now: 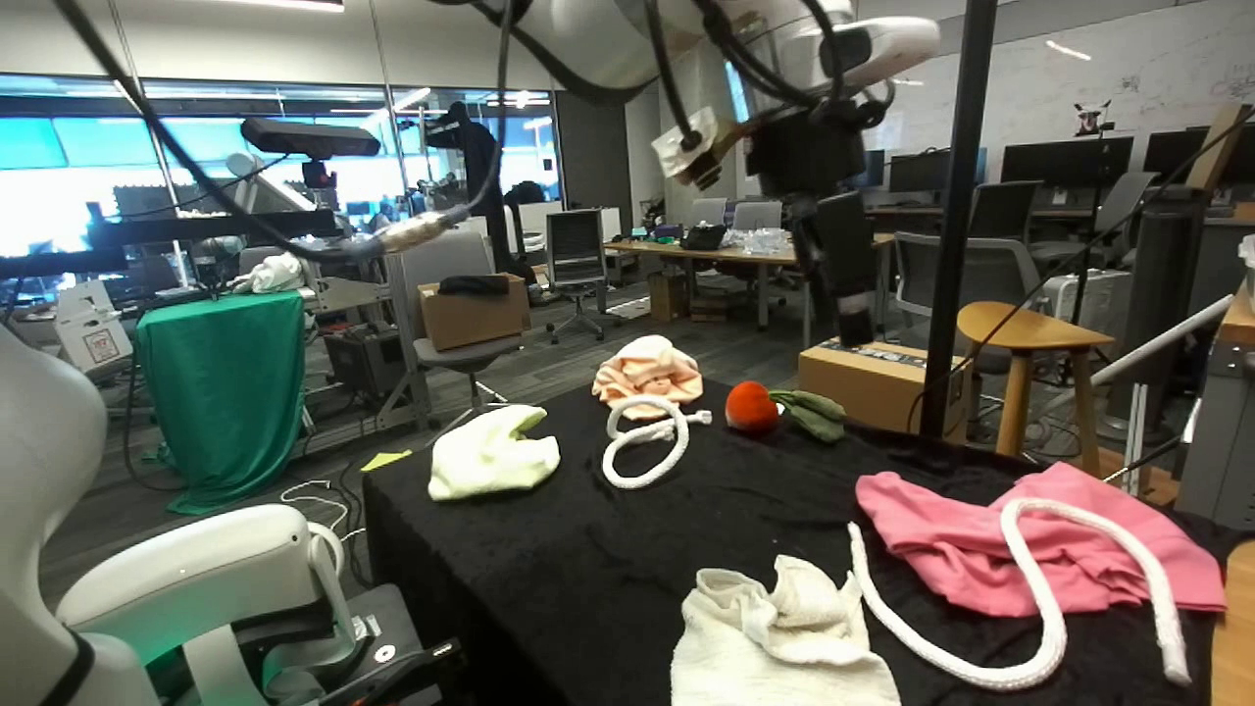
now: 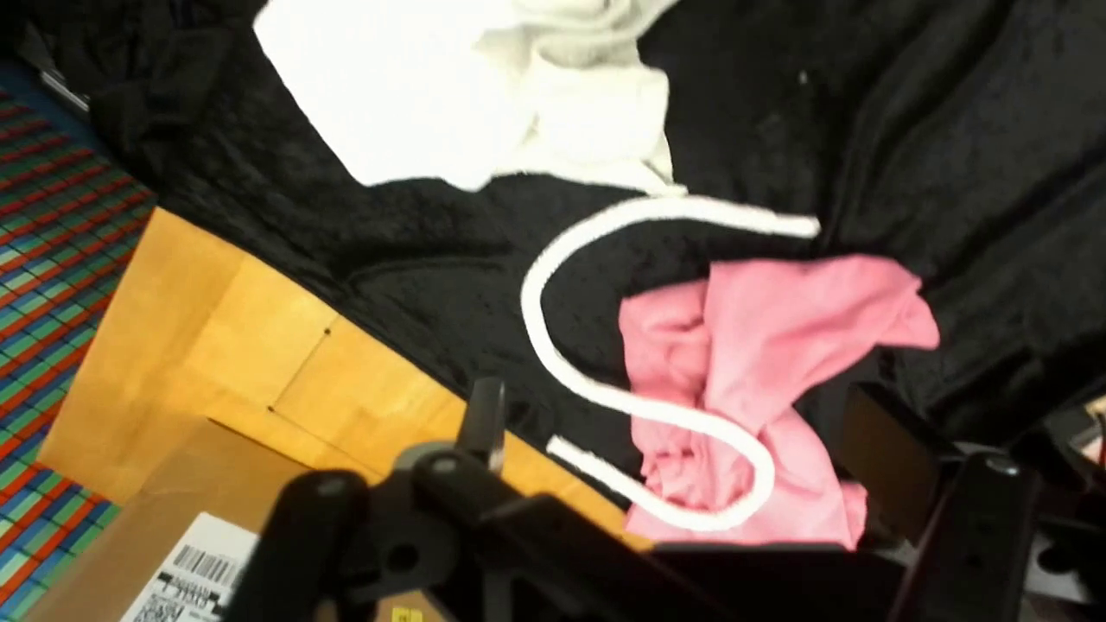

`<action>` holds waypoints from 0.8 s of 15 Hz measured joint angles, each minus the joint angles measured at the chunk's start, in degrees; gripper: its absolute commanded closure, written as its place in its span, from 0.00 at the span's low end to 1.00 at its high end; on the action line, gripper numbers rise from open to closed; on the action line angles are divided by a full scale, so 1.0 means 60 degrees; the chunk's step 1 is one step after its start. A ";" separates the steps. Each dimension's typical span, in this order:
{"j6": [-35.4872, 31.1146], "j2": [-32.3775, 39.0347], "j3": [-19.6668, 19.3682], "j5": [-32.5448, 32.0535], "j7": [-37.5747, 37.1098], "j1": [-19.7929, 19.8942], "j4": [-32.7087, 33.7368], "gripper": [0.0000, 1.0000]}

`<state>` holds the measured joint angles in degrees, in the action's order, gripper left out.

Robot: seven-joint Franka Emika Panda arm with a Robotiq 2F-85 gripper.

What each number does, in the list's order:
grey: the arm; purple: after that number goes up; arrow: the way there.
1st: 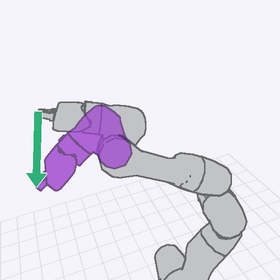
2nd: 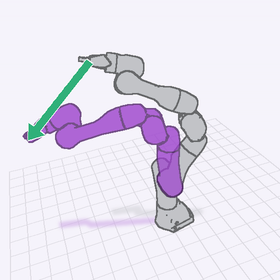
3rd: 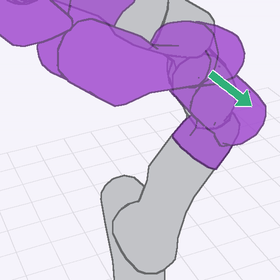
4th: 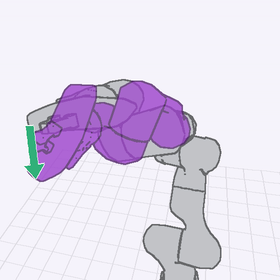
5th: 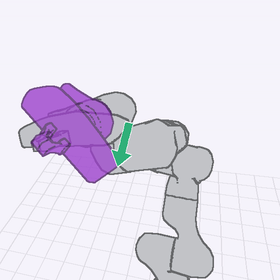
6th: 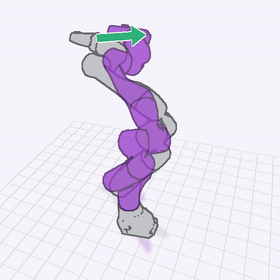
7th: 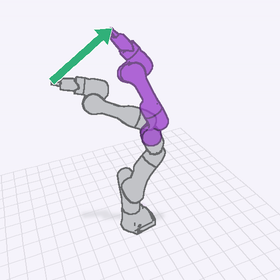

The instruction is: Move the things on the table to the back right corner

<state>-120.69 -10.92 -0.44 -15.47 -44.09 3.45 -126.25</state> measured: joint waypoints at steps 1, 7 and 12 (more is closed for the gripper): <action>-0.0002 -0.0332 0.0098 0.0000 0.0086 -0.0066 -0.0589 0.00; -0.0058 -0.1518 0.1120 0.0122 0.0270 -0.0691 -0.3262 0.00; -0.0803 -0.1514 0.1411 0.0397 0.0488 -0.0950 -0.4400 0.00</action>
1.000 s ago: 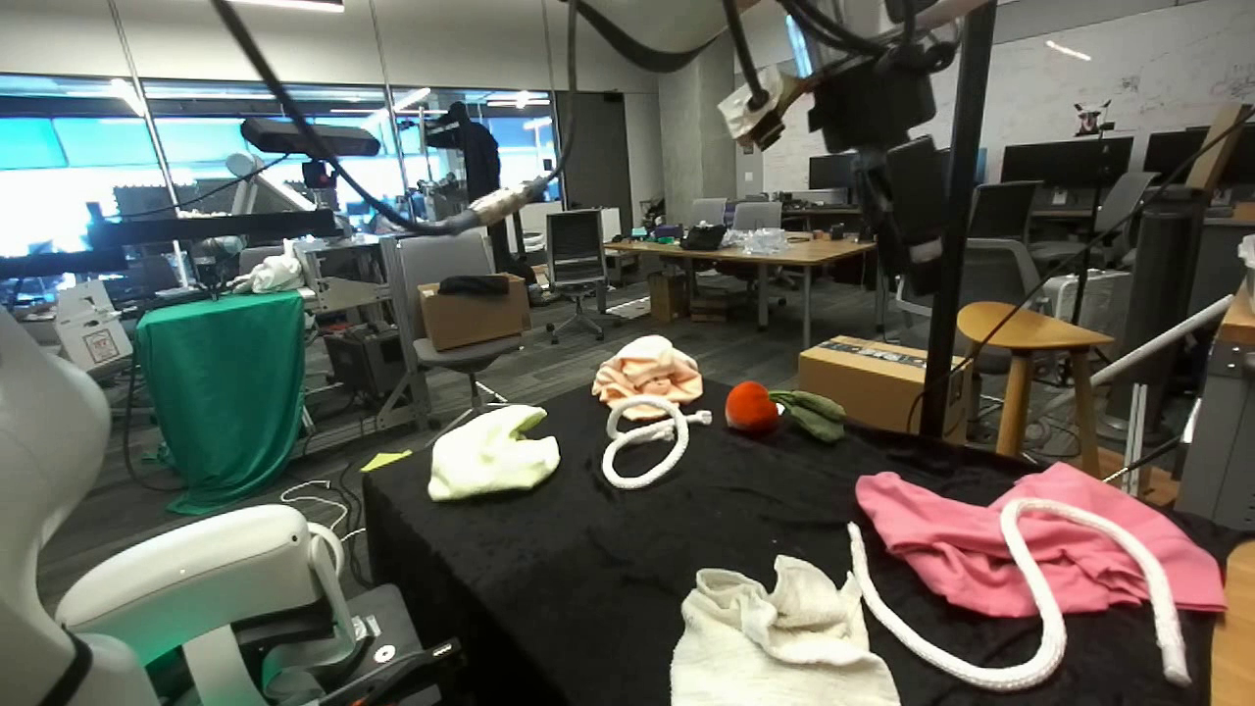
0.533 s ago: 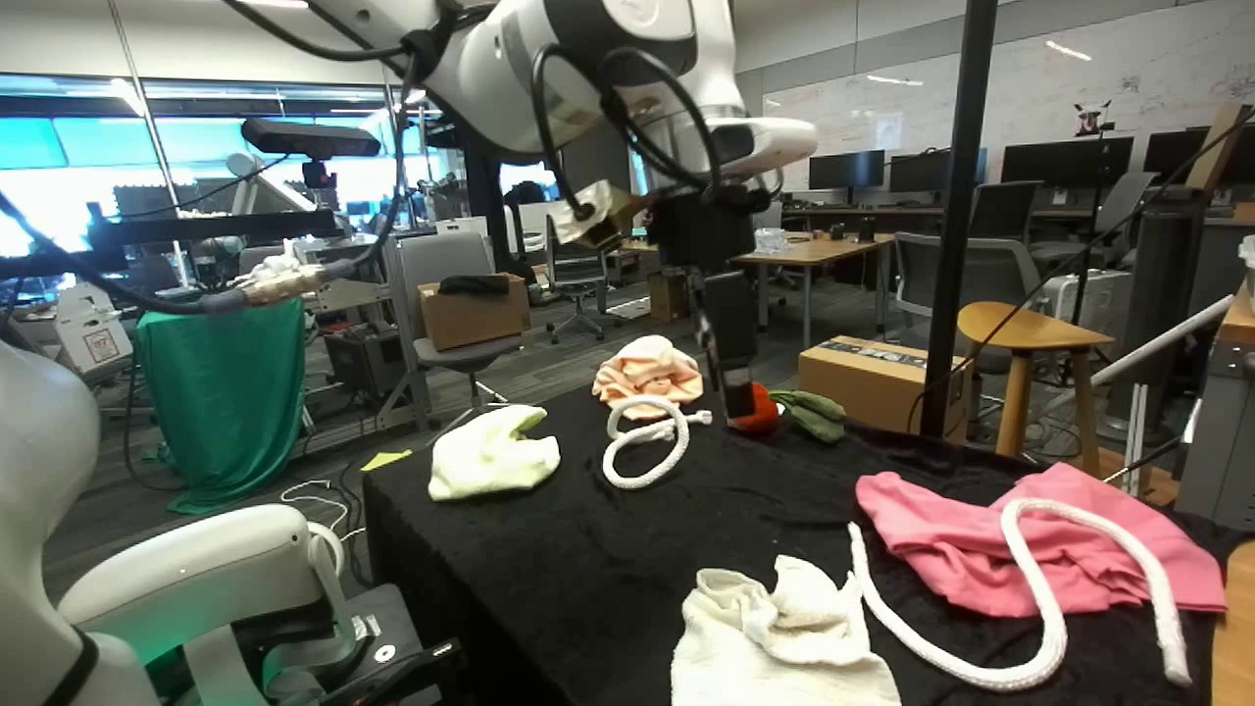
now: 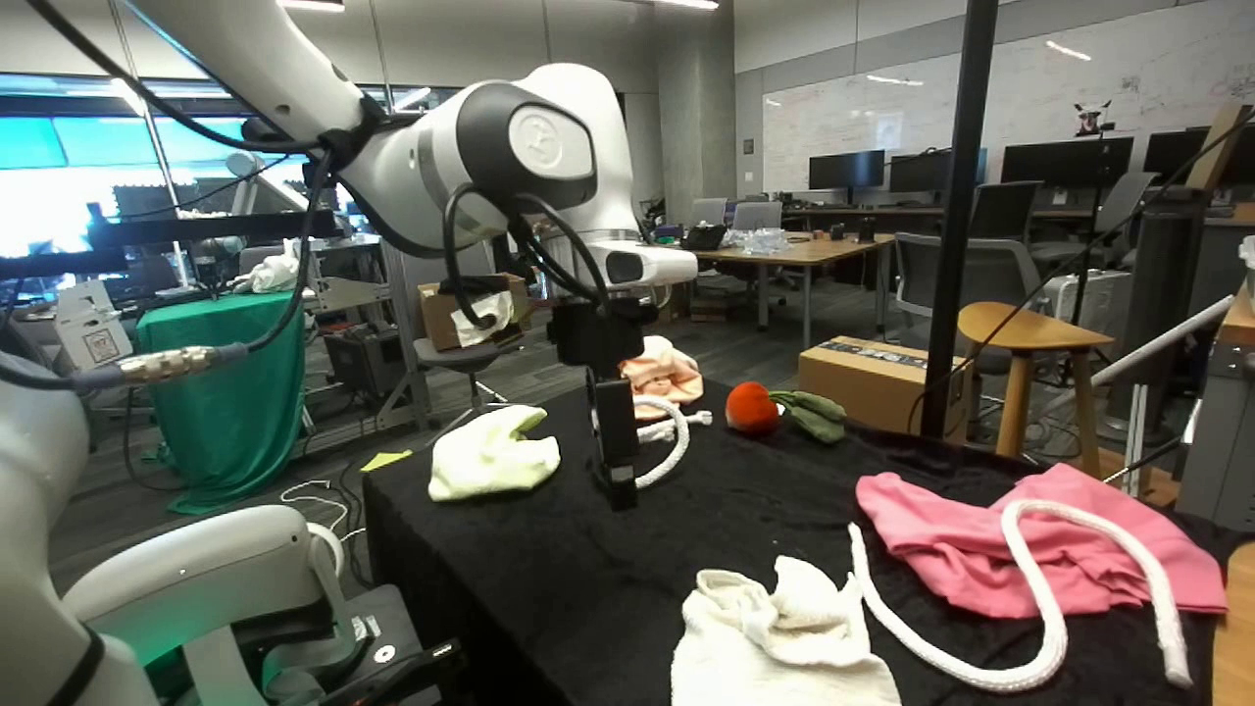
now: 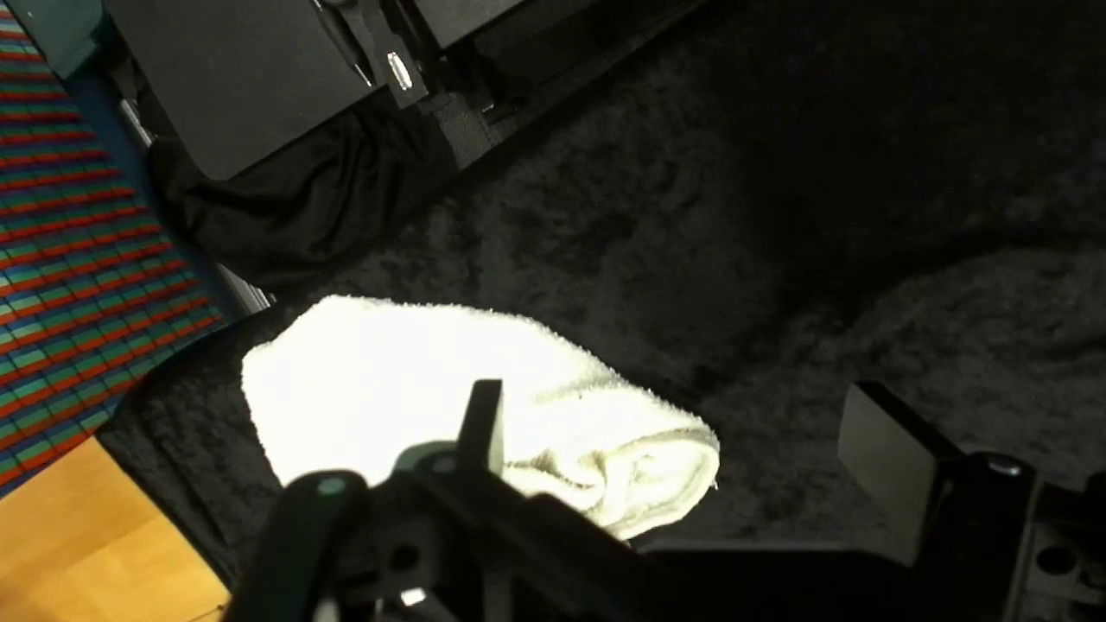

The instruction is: Move the things on the table to the back right corner

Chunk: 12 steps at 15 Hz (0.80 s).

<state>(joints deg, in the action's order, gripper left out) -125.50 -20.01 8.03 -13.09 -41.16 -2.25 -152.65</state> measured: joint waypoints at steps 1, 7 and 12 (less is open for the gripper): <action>-0.0257 0.0025 -0.0030 0.0054 0.0093 0.0012 -0.0186 0.00; -0.1870 0.0434 -0.0533 0.0126 0.1082 0.0414 -0.0831 0.00; -0.2705 0.0889 -0.1162 0.0142 0.2444 0.0965 -0.0812 0.00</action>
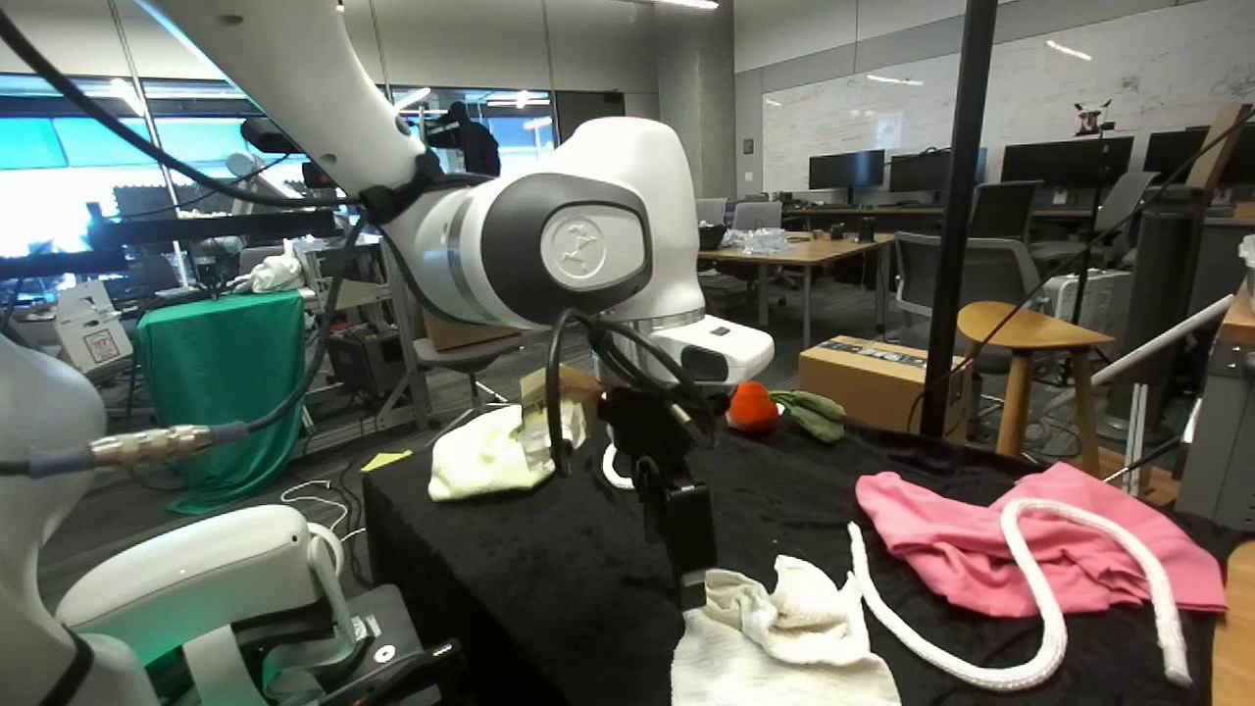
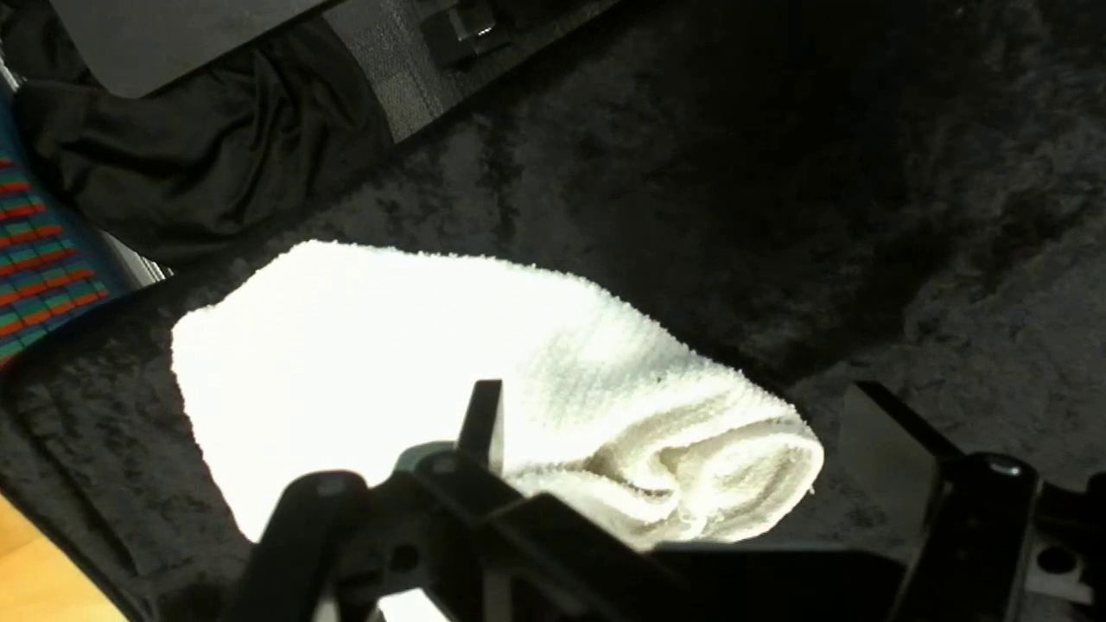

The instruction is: Move the things on the table to the back right corner

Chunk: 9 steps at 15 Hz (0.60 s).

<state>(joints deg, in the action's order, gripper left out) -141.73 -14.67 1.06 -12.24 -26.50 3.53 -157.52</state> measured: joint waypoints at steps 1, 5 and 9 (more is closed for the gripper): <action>-0.0091 0.0065 -0.0112 0.0000 0.0299 0.0097 0.0024 0.00; -0.0358 0.0288 -0.0504 0.0001 0.1449 0.0335 0.0044 0.00; -0.0682 0.0685 -0.0827 0.0011 0.2594 0.0421 0.0059 0.00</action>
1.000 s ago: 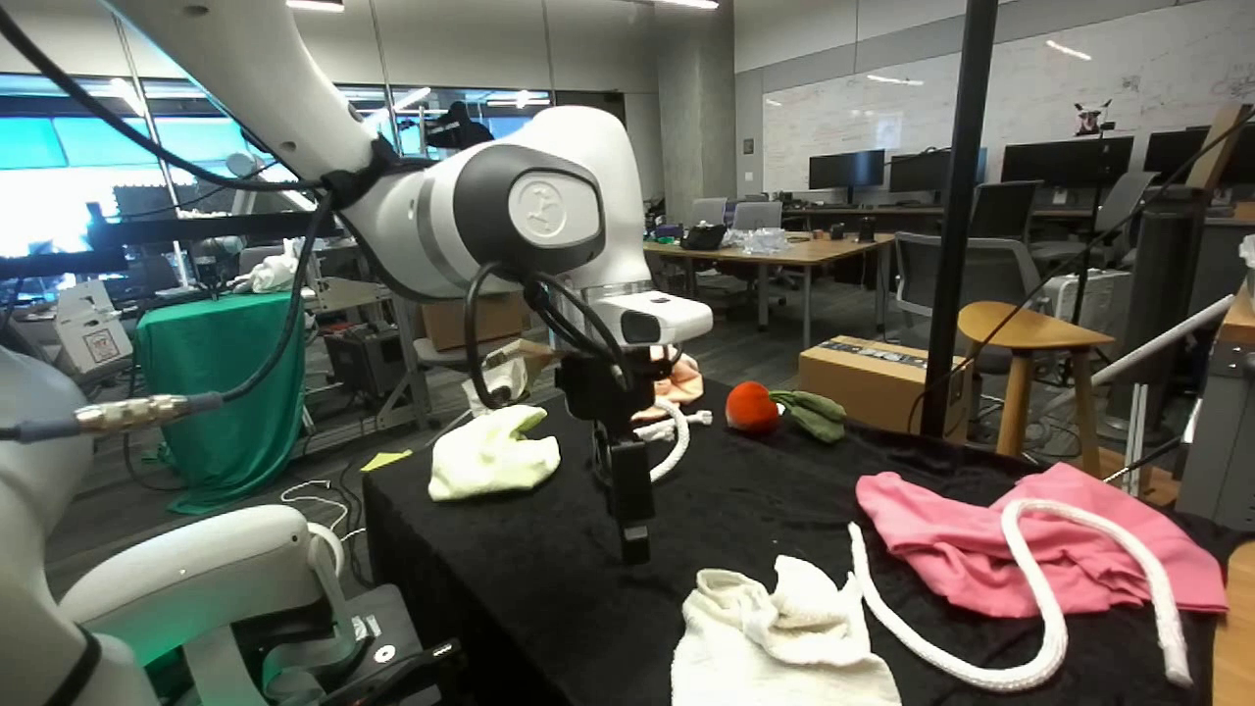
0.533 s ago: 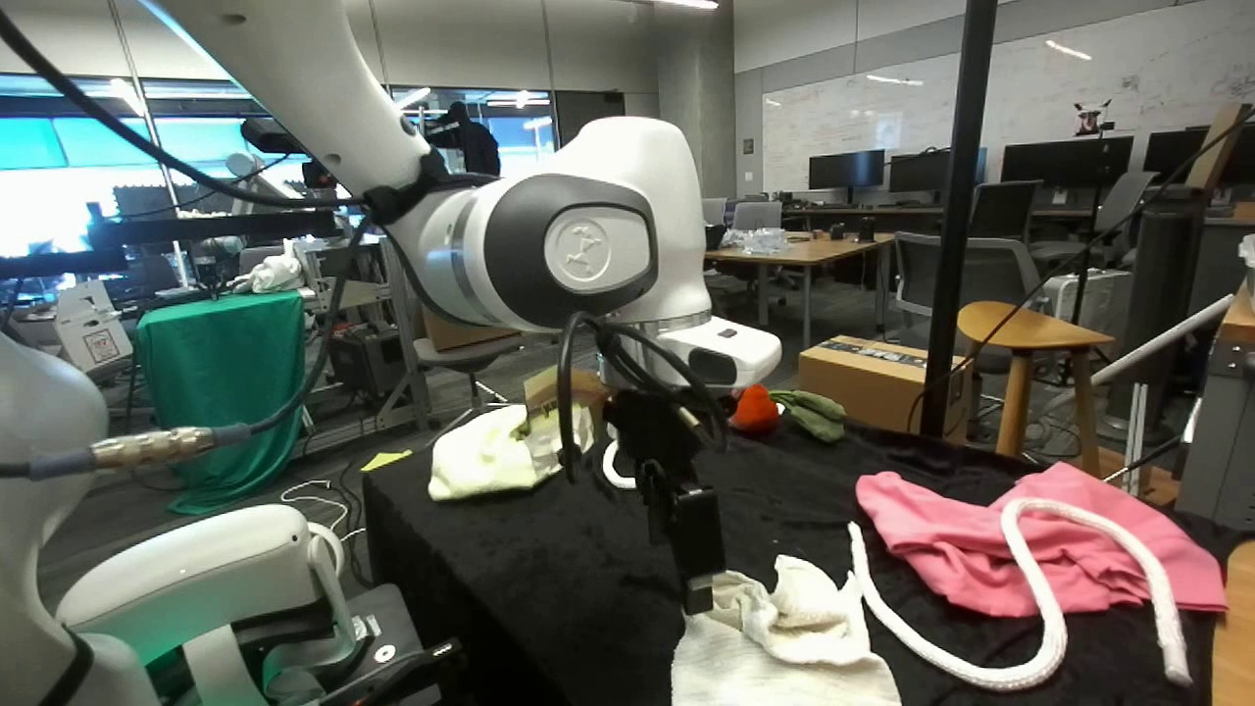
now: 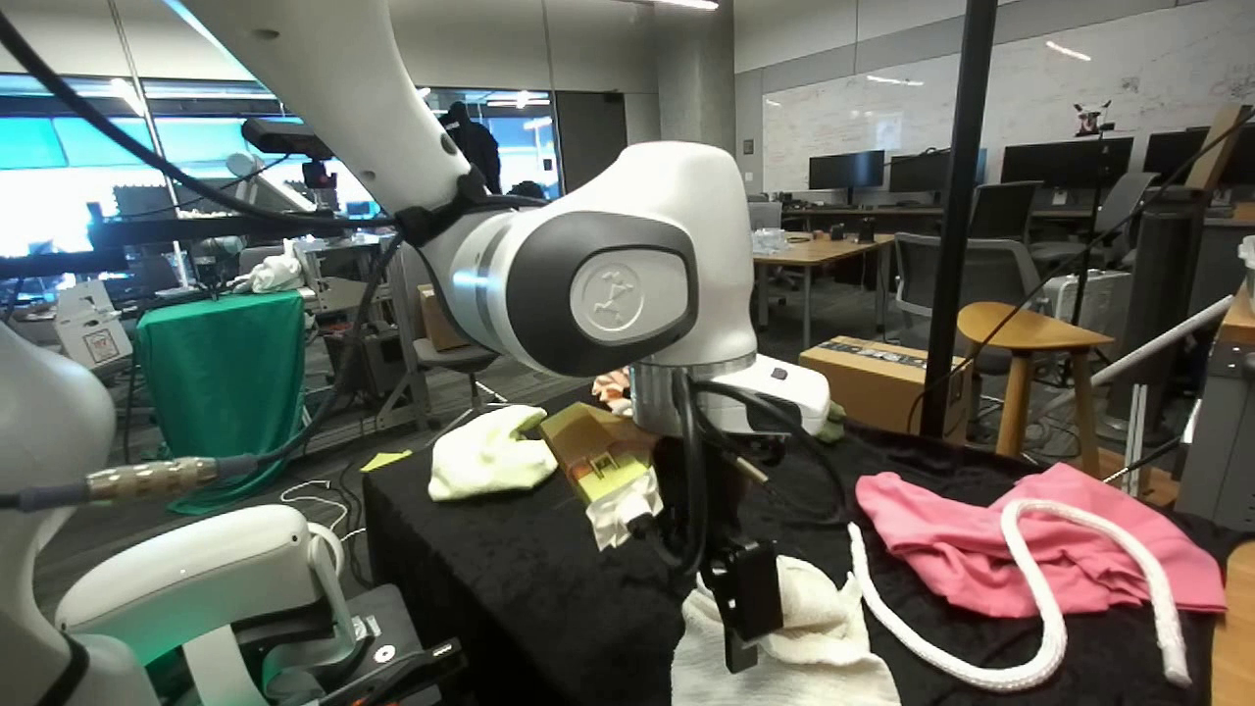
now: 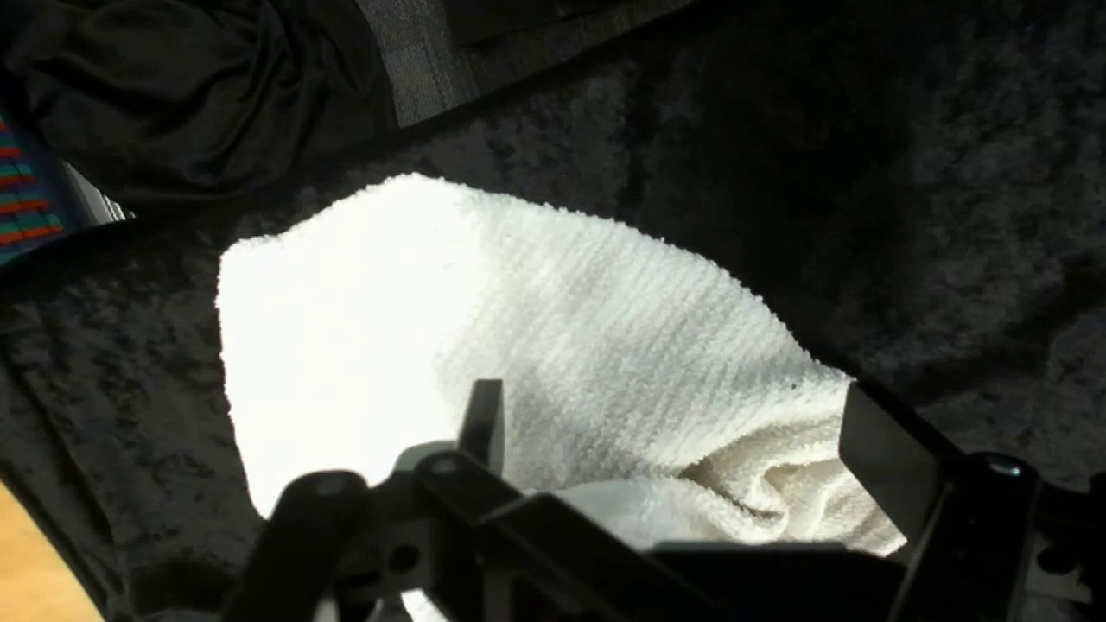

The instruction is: Move the things on the table to the back right corner

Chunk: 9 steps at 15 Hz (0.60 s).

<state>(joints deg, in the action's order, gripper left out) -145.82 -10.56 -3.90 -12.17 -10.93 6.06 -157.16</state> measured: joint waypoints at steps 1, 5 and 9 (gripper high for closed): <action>-0.0079 0.0119 -0.0092 0.0036 0.0318 0.0003 0.0012 0.00; -0.0542 0.0595 -0.0404 0.0406 0.1764 0.0003 0.0112 0.00; -0.1062 0.0984 -0.0571 0.1366 0.3752 0.0000 0.0262 0.00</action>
<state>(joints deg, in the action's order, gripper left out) -152.20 -4.65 -7.33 -3.98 11.58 6.06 -155.59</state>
